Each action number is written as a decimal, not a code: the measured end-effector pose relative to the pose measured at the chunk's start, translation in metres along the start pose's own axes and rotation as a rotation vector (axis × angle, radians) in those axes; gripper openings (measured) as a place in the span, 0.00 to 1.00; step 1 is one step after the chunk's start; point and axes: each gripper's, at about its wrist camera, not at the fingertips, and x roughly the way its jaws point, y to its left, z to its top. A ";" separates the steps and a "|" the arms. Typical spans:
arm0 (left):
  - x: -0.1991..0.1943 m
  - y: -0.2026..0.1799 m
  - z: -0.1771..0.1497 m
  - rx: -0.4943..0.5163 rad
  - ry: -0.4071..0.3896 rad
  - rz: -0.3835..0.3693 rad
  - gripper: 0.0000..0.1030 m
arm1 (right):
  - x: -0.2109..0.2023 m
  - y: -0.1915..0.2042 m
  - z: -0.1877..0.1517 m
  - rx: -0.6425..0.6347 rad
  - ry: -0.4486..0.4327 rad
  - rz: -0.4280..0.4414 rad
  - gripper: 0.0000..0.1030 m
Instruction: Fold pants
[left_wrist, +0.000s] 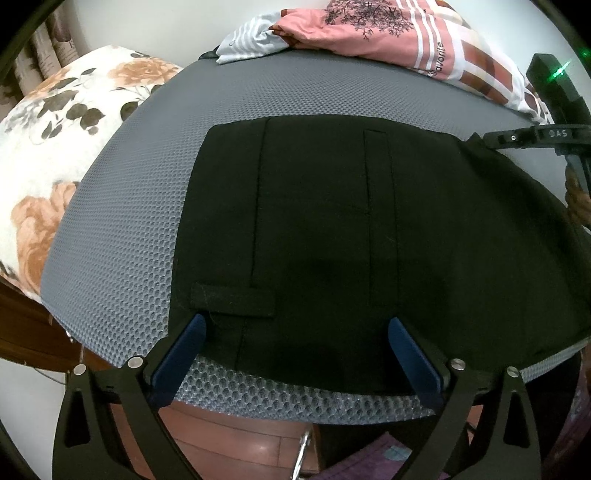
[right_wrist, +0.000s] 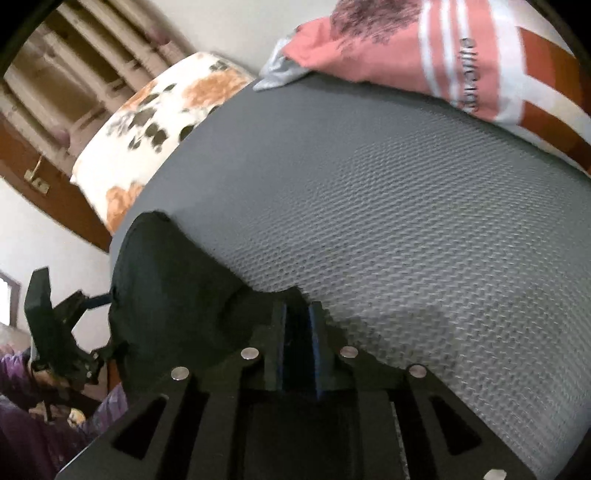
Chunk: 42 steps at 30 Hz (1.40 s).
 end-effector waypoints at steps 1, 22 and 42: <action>0.000 0.000 0.000 0.000 -0.003 -0.001 0.96 | 0.001 0.003 0.001 -0.012 0.002 0.009 0.13; 0.000 -0.001 -0.002 0.003 -0.015 0.003 0.97 | -0.002 0.006 0.000 -0.110 0.057 -0.051 0.16; 0.001 -0.002 -0.001 0.006 -0.018 0.004 0.99 | -0.018 0.024 -0.016 -0.225 0.120 -0.015 0.12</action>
